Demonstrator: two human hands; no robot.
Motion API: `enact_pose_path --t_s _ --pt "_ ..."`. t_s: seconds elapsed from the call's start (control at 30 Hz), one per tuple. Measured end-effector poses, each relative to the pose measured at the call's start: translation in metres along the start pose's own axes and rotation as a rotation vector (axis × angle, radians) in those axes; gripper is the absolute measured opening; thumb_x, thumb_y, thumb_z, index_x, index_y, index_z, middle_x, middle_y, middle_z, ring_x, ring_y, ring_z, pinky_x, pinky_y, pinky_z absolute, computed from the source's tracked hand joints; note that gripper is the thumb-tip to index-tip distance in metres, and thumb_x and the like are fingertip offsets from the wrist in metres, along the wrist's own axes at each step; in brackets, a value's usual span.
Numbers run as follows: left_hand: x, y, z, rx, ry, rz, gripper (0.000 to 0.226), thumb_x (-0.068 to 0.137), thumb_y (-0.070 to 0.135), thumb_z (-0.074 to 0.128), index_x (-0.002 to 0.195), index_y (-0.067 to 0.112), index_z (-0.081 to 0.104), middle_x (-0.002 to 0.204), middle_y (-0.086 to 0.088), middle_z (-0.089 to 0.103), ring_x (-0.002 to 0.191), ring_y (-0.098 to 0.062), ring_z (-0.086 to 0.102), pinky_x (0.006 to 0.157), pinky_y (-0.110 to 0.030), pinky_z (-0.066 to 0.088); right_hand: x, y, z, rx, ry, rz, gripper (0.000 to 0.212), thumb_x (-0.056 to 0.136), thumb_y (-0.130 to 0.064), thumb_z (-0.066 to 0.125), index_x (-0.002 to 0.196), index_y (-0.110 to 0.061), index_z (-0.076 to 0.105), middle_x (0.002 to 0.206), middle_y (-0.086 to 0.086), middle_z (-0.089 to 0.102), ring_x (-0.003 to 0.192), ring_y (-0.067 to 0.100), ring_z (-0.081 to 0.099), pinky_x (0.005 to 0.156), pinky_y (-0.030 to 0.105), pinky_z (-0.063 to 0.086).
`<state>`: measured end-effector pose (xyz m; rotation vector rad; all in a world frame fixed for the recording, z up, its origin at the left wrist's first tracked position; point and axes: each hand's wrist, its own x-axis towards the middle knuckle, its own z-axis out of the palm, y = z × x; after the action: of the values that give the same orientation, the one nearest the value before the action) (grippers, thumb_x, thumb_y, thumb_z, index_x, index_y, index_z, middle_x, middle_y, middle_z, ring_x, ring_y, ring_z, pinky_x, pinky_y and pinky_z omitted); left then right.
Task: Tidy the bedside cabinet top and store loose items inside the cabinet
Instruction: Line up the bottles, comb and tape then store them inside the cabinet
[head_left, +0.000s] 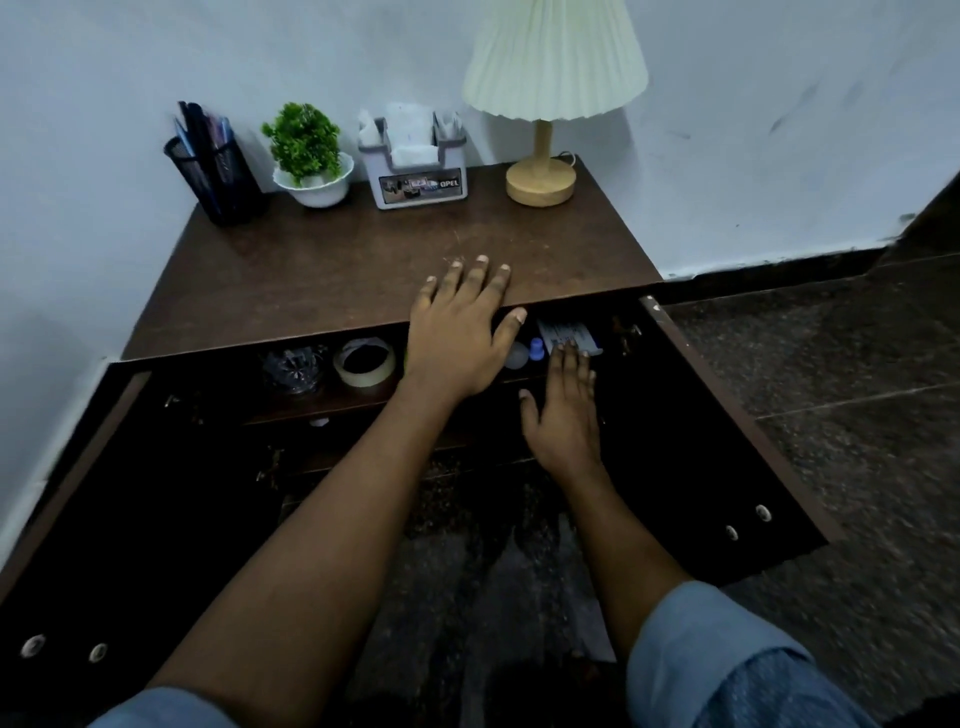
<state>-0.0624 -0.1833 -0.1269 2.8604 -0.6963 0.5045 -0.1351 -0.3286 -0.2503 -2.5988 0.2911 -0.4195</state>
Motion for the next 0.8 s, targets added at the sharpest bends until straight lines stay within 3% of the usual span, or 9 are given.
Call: enact_pose_path --t_s 0.2,0.33,0.4,0.47,0.6,0.8 --pt "-0.032 -0.022 -0.016 0.010 -0.091 0.017 0.065 0.103 0.059 0.031 0.161 0.033 0.021 0.169 -0.002 0.022 0.156 -0.025 0.017 0.124 -0.044 0.011 -0.003 -0.040 -0.034 0.143 0.356 -0.155 0.060 0.098 -0.036 0.051 0.148 -0.003 0.044 0.151 0.018 0.045 0.148 0.039 0.030 0.127 0.037 0.003" --pt "-0.033 -0.038 -0.041 -0.024 -0.253 0.051 0.068 0.103 0.062 0.031 0.162 0.034 0.015 0.171 -0.002 0.014 0.157 -0.025 0.012 0.125 -0.043 0.011 0.019 -0.075 -0.070 0.002 0.375 -0.260 0.056 0.099 -0.041 0.048 0.146 -0.010 0.045 0.148 0.018 0.043 0.144 0.040 0.031 0.125 0.054 0.007" --pt "-0.028 -0.047 -0.060 -0.027 -0.353 0.051 0.069 0.103 0.061 0.034 0.162 0.030 0.018 0.170 -0.007 0.015 0.156 -0.028 0.016 0.124 -0.043 0.017 0.039 -0.089 -0.094 -0.106 0.322 -0.311 0.056 0.099 -0.044 0.045 0.145 -0.012 0.048 0.152 0.019 0.040 0.146 0.042 0.029 0.123 0.059 0.008" --pt "-0.025 -0.061 -0.080 0.017 -0.449 -0.002 0.070 0.103 0.062 0.032 0.162 0.027 0.019 0.170 -0.010 0.015 0.156 -0.032 0.014 0.124 -0.046 0.017 0.058 -0.100 -0.119 -0.216 0.164 -0.328 0.061 0.100 -0.049 0.043 0.149 -0.013 0.045 0.158 0.019 0.036 0.148 0.043 0.027 0.122 0.060 0.010" --pt "-0.043 -0.103 -0.122 0.187 -0.456 -0.074 0.069 0.104 0.061 0.027 0.163 0.027 0.016 0.171 -0.009 0.008 0.158 -0.032 0.005 0.124 -0.050 0.010 0.078 -0.124 -0.157 -0.488 -0.215 -0.525 0.075 0.101 -0.059 0.037 0.162 -0.020 0.016 0.171 0.013 0.004 0.155 0.040 0.005 0.124 0.056 0.008" --pt "-0.080 -0.166 -0.170 0.292 -0.457 -0.117 0.065 0.105 0.059 0.025 0.163 0.033 0.010 0.172 -0.007 0.000 0.158 -0.028 -0.001 0.125 -0.049 0.009 0.039 -0.202 -0.139 -0.449 -0.348 -0.768 0.086 0.098 -0.063 0.040 0.163 -0.021 0.004 0.171 0.008 -0.006 0.157 0.035 -0.004 0.124 0.052 0.004"
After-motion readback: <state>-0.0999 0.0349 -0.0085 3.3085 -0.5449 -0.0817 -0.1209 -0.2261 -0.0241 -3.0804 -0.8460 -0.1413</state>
